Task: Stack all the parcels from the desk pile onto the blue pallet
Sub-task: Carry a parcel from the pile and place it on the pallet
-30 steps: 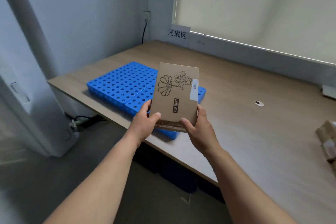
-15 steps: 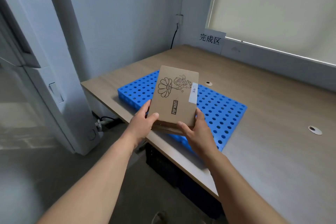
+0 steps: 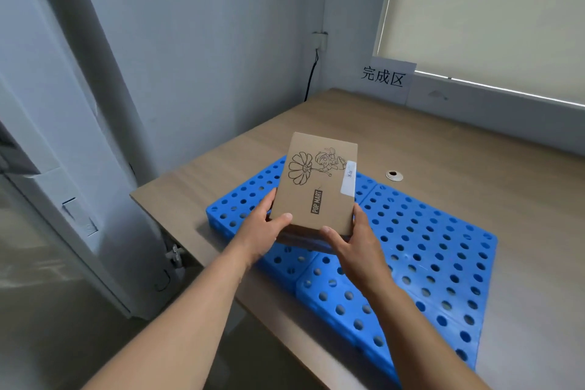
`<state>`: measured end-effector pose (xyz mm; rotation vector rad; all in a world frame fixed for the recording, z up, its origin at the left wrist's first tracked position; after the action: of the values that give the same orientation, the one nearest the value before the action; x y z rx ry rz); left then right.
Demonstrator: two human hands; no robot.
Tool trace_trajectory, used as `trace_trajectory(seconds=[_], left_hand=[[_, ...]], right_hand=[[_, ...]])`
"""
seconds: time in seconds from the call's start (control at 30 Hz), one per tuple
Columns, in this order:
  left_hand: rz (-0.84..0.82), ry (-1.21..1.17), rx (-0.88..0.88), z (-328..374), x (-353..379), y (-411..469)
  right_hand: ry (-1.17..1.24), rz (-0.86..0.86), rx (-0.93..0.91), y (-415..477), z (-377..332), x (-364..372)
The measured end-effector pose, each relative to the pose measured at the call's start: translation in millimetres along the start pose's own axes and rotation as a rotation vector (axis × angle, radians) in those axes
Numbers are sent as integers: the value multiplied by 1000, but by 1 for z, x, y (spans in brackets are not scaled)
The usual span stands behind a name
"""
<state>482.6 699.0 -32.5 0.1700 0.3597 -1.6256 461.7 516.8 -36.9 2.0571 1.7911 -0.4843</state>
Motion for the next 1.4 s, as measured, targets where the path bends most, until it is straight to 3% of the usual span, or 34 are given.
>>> trace_trajectory(seconds=[0.37,0.87,1.07,1.4], left_hand=[[-124,23,-58,-30,-12,91],[-480,71,24,-61,-42,242],[-581,444,162,-79,-48,277],[-561,507,95,-95,-58,327]], right_hand=[[-14,22,105,69,17,40],[-15,199,319,157,16,105],[66,203,469,171,41,126],[93,232,524,209,46,148]])
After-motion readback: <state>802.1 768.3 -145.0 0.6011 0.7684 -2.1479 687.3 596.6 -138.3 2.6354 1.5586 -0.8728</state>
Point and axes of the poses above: each hand's wrist, its own y-axis towards the middle knuckle, its own x-axis out of the palm, z = x × y, the point moved 9 cm from there along y, towards the middle knuckle, and after that the axes turned 3 degrees about y, right-handed, at the moved point
